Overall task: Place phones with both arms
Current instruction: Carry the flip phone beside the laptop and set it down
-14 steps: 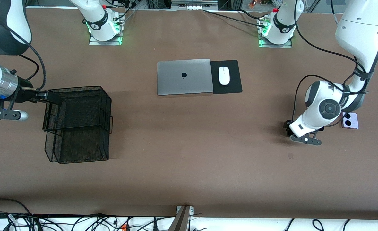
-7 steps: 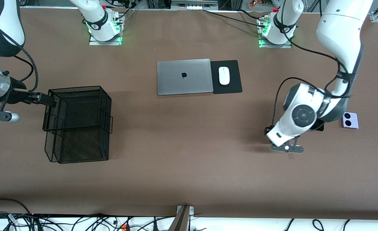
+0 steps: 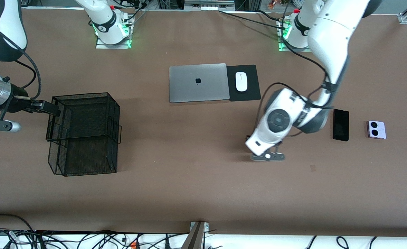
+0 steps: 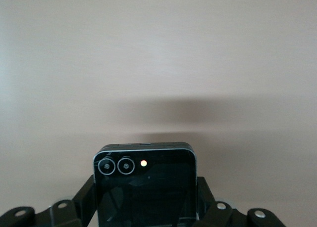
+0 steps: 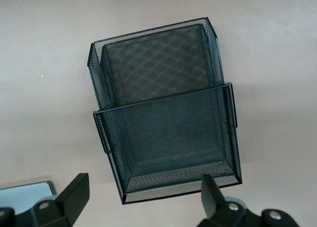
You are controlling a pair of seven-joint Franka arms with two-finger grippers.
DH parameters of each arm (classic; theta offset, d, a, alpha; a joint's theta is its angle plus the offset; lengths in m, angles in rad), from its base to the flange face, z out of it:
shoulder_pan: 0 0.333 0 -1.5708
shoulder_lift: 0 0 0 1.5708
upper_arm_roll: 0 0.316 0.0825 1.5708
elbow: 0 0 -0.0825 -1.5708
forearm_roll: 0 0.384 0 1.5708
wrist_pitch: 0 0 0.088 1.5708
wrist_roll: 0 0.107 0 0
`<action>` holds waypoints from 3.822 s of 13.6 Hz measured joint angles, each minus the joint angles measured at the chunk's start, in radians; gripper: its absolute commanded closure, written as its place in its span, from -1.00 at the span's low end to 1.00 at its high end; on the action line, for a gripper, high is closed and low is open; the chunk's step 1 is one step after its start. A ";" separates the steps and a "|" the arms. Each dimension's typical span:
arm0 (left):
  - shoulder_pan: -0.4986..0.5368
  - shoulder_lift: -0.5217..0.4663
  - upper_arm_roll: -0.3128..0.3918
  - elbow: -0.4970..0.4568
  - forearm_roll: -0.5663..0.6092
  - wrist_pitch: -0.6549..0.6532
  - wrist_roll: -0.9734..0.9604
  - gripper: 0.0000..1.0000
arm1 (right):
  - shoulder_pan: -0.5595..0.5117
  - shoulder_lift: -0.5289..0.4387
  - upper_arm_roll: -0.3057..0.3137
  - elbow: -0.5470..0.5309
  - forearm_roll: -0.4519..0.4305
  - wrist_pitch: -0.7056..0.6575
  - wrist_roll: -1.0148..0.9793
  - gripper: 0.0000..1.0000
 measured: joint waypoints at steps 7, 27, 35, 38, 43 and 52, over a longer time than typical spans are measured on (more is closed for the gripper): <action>-0.223 0.199 0.012 0.306 0.000 0.001 -0.206 0.94 | 0.000 0.004 0.001 -0.001 0.000 0.001 0.000 -1.00; -0.359 0.446 0.071 0.530 0.000 0.383 -0.435 0.53 | -0.010 0.023 -0.011 -0.001 0.000 0.026 -0.112 -1.00; -0.376 0.461 0.101 0.531 0.000 0.429 -0.506 -1.00 | -0.010 0.023 -0.011 -0.001 0.000 0.027 -0.114 -1.00; -0.395 0.461 0.132 0.533 0.000 0.432 -0.548 -1.00 | -0.010 0.023 -0.011 -0.001 0.000 0.027 -0.114 -1.00; -0.396 0.457 0.136 0.560 0.000 0.336 -0.562 -1.00 | -0.010 0.023 -0.011 -0.001 0.000 0.027 -0.115 -1.00; -0.335 0.269 0.140 0.590 -0.093 -0.196 -0.244 -1.00 | -0.009 0.023 -0.011 -0.001 0.000 0.028 -0.115 -1.00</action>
